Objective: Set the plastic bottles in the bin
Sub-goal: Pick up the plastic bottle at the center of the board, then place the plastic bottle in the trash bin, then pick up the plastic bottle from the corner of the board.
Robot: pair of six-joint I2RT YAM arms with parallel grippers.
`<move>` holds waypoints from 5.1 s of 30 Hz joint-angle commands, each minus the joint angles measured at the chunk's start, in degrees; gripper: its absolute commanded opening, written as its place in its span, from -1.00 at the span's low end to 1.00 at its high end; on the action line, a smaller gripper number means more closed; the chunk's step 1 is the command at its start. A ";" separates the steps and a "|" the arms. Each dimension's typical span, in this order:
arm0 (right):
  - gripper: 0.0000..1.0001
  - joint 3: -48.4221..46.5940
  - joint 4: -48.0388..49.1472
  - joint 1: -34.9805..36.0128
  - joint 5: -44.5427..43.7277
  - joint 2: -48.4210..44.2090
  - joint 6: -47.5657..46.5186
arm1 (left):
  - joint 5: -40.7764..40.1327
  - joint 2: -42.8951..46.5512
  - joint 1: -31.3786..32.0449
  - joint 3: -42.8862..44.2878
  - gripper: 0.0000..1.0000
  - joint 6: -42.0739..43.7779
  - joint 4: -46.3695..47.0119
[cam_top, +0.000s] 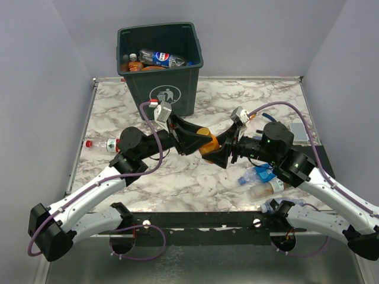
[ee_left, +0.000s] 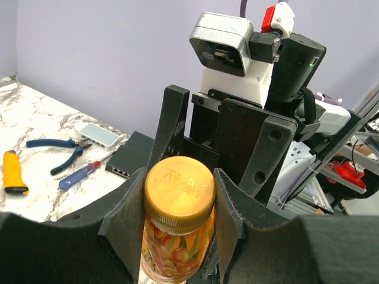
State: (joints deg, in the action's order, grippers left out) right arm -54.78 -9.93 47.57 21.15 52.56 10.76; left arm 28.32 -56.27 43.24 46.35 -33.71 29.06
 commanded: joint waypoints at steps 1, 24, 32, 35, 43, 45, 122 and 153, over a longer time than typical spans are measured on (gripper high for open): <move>-0.33 1.38 0.61 0.37 -1.02 -0.22 0.27 | -2.57 0.83 -0.33 -0.97 -0.57 -1.09 3.50; 0.99 0.15 -5.76 0.33 -13.76 -13.50 1.30 | -56.06 -17.78 -3.62 36.41 -1.00 34.82 -11.78; 0.96 9.52 -1.15 0.34 -23.67 -18.09 8.82 | -59.47 -34.61 -25.44 56.01 -1.00 21.67 -16.30; 0.96 10.30 -1.43 0.35 -23.75 -18.60 8.91 | -62.64 -40.77 -26.90 62.19 -1.00 21.62 -21.72; 0.96 10.77 -4.53 0.35 -26.21 -19.97 6.88 | -61.65 -47.60 -28.57 64.30 -1.00 19.14 -28.71; 0.96 11.10 -4.35 0.40 -26.41 -20.08 6.38 | -60.40 -49.45 -28.57 65.82 -1.00 18.45 -31.86; 0.90 14.95 1.23 0.33 -20.87 -10.11 11.45 | -50.02 -31.55 -47.68 2.65 0.48 -43.73 -58.90; 0.91 7.60 7.97 0.33 -7.25 -1.82 10.30 | -9.10 7.78 -24.83 11.04 -0.20 3.99 -27.10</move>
State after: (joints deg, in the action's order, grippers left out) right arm -46.15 -5.56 47.66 7.55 52.16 20.05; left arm -2.96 -46.57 14.68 57.52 -33.28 -11.16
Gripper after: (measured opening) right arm 0.953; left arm 0.550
